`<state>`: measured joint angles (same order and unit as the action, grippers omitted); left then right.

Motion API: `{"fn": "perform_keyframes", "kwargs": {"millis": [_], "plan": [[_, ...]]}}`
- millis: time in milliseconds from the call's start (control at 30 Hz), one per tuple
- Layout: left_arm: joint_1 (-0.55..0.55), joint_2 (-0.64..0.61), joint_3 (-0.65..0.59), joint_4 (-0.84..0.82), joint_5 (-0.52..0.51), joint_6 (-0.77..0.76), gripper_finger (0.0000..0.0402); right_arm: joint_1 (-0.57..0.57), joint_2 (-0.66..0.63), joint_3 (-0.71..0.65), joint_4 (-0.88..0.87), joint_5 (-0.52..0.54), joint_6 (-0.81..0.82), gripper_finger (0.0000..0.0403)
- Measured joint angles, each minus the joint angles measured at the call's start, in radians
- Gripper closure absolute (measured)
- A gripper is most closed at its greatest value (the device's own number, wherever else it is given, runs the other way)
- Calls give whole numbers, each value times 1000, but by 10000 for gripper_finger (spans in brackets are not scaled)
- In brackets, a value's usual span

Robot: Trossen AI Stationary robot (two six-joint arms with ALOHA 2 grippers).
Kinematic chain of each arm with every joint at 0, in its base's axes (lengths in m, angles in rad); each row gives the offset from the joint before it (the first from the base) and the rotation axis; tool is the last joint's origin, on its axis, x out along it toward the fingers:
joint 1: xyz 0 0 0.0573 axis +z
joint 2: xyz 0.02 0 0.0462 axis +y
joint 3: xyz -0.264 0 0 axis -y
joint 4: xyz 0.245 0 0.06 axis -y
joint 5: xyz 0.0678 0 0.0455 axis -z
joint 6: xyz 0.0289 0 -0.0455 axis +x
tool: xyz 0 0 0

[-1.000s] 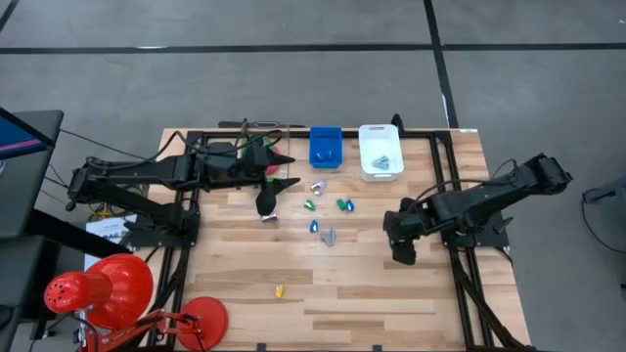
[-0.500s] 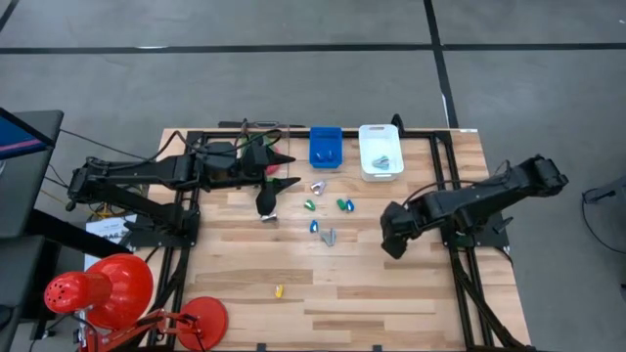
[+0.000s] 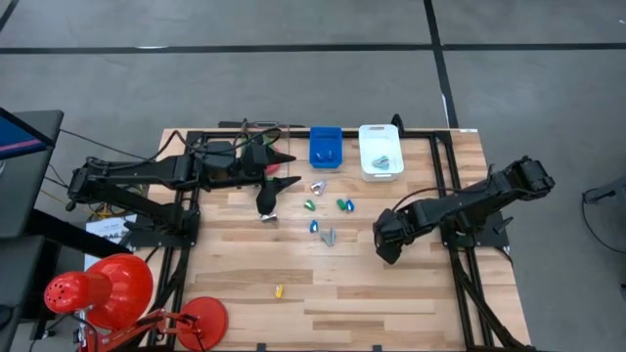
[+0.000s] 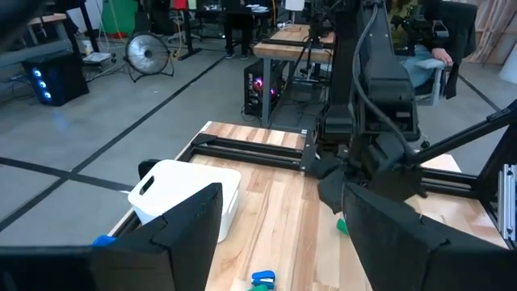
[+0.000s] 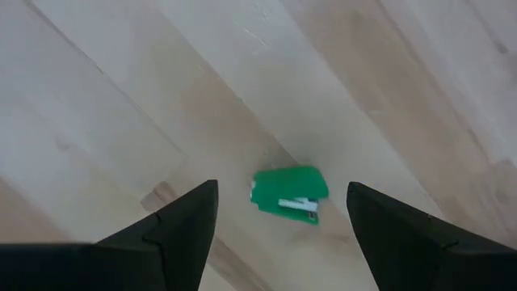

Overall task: Pick and place Stapler, Stapler remover, tape
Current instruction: Put the bottom green stapler into the blue bin

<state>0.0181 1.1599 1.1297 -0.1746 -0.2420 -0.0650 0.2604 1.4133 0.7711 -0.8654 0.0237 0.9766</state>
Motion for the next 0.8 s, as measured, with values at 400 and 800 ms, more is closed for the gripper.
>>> {"fn": "perform_keyframes", "kwargs": {"millis": [400, 800], "plan": [[0, 0, 0, 16, 0, 0, 156, 8, 1, -10, 6, -18, -4, 137], [0, 0, 0, 22, 0, 0, 156, 16, 83, -10, 0, -19, -44, 137]]}}
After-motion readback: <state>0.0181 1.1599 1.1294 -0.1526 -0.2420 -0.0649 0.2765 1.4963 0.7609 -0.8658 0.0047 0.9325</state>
